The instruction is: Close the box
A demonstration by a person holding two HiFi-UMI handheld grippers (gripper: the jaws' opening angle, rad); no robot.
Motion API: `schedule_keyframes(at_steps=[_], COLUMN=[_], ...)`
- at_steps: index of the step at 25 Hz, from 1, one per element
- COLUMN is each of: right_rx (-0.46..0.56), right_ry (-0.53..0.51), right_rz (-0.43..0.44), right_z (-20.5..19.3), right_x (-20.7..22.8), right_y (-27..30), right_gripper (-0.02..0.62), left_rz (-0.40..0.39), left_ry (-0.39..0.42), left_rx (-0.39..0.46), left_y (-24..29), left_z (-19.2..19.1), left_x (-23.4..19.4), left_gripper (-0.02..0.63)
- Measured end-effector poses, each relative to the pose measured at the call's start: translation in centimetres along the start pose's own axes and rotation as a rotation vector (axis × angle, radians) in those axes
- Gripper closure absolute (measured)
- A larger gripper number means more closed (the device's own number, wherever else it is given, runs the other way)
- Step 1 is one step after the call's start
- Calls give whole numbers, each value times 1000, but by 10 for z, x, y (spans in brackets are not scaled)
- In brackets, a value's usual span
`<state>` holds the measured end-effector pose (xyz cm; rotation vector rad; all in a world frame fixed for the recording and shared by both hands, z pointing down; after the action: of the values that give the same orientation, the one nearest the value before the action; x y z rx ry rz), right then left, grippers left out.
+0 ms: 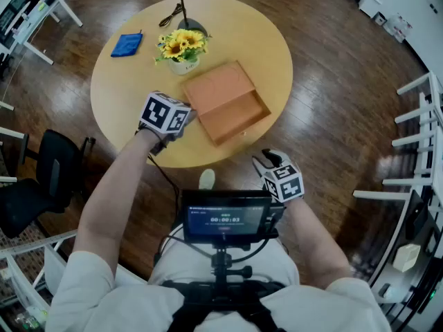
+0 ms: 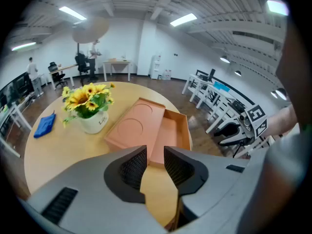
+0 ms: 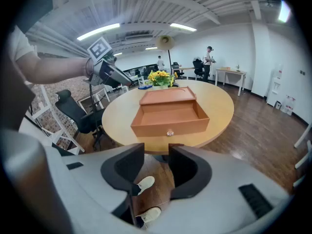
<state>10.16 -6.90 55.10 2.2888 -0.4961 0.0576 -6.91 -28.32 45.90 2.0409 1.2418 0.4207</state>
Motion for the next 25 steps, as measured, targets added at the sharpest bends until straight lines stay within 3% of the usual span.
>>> schedule_keyframes(at_steps=[6, 15, 16, 17, 21, 25], right_rx=[-50, -130, -131, -126, -118, -107], right_ry=[-14, 25, 29, 30, 22, 39], right_rz=[-33, -75, -77, -78, -76, -81], right_z=[15, 4, 4, 6, 9, 17], right_x=[31, 47, 49, 49, 45, 41], right_y=[51, 102, 105, 106, 111, 115], right_gripper=[431, 433, 440, 455, 515, 518], left_rz=[-82, -234, -233, -230, -264, -302], left_ry=[159, 300, 319, 338, 391, 397], left_rx=[-142, -342, -356, -365, -399, -408], left_y=[67, 126, 129, 131, 133, 134], left_z=[28, 17, 15, 15, 14, 16], left_x=[-35, -44, -44, -44, -43, -44], left_gripper=[489, 489, 493, 552, 562, 577])
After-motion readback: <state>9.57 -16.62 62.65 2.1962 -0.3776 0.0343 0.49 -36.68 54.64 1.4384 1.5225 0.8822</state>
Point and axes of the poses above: the fingertips, and each gripper's own axes: y forward along the fingers, x to its right, z out of its top, the point moved 5 cm from there along -y, backward along the fingers, and after that the axes turned 4 degrees about z, right-handed, at the moved point
